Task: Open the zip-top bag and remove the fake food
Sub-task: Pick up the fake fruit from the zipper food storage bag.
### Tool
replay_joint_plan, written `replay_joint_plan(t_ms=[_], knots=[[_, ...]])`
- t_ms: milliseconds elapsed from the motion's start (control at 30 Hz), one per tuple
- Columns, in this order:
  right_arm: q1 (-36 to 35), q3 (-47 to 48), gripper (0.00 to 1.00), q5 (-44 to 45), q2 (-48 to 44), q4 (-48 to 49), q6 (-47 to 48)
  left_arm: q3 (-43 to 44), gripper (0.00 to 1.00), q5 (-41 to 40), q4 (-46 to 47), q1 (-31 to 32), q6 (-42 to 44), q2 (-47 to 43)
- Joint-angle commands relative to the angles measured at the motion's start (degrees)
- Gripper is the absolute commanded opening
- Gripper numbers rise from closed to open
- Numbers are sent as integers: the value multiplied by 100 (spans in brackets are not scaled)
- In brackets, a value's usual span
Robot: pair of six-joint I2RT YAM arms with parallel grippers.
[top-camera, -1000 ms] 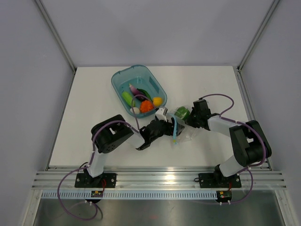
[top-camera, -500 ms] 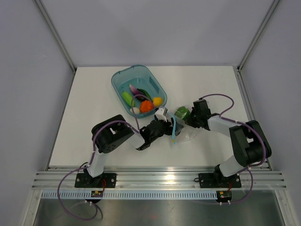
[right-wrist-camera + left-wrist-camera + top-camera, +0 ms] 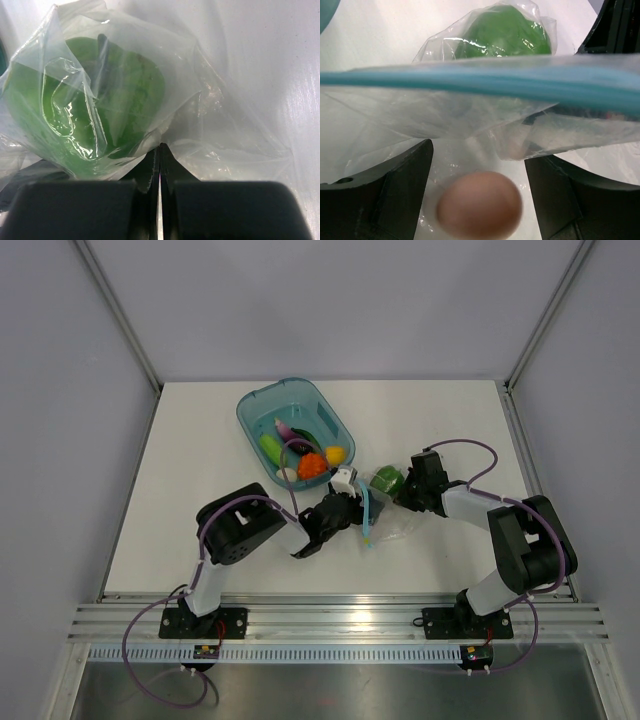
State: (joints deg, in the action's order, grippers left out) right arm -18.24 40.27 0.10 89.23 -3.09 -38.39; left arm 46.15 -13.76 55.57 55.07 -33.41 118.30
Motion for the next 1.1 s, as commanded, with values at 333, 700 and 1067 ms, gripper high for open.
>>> replay_joint_plan(t_ms=[333, 700, 1067], knots=[[-48, 200, 0, 184, -20, -104, 7, -809, 96, -250, -1093, -14, 387, 361], [-39, 209, 0, 157, -20, -95, 25, -1397, 99, -329, 302, -14, 1055, 685], [-48, 192, 0, 113, -64, -86, 25, -1328, 95, -795, 674, -14, 1398, 1090]])
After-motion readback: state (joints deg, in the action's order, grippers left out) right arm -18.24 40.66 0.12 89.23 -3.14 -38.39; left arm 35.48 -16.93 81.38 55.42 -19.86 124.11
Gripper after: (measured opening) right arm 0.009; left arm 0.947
